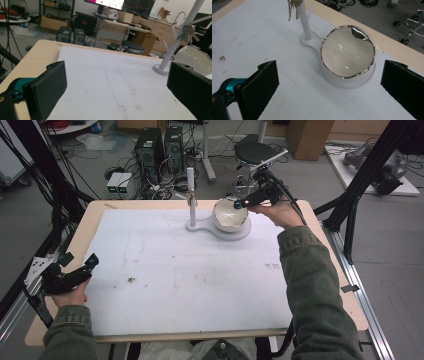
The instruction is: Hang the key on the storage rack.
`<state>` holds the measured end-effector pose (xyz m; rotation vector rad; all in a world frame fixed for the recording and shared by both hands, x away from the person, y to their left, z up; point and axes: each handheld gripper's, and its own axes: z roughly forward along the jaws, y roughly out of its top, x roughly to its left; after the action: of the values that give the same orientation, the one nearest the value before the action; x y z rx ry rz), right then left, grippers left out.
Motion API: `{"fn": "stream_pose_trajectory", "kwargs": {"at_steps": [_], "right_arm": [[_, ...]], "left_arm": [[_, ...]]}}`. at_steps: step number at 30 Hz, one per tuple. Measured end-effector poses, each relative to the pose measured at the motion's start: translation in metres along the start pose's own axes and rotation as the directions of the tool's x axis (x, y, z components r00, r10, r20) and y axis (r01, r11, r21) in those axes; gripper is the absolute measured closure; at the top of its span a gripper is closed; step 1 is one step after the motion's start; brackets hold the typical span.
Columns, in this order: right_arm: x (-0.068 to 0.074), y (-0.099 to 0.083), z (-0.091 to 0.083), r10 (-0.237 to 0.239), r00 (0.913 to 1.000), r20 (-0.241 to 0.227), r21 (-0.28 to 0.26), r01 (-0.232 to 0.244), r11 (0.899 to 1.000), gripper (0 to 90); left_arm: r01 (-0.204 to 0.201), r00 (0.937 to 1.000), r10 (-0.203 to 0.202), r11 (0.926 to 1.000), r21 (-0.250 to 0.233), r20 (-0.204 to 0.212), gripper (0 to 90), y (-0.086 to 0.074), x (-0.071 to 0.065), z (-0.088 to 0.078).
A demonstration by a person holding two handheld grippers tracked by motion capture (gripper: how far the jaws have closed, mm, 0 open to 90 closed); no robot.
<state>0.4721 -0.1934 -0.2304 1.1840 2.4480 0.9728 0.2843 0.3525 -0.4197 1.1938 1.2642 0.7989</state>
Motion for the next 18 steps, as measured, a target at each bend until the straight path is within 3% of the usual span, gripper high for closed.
{"fn": "stream_pose_trajectory", "kwargs": {"at_steps": [10, 12, 18], "right_arm": [[-0.007, -0.028, 0.0, 0.045, 0.999, -0.005, 0.025, -0.045, 0.999, 0.6], [-0.007, -0.032, -0.002, 0.058, 0.9981, -0.021, 0.006, -0.058, 0.998, 0.6], [-0.01, -0.048, -0.004, 0.077, 0.997, -0.006, -0.011, -0.078, 0.997, 0.6]], "left_arm": [[-0.003, 1.0, 0.003, 0.9999, 0.017, -0.005, 3.3, -0.001, -0.001, 0.001], [-0.001, 1.0, 0.001, 0.9999, 0.017, -0.008, 3.3, 0.0, 0.0, 0.001], [-0.001, 1.0, 0.001, 0.9998, 0.021, -0.009, 3.3, 0.0, 0.0, 0.0]]}}
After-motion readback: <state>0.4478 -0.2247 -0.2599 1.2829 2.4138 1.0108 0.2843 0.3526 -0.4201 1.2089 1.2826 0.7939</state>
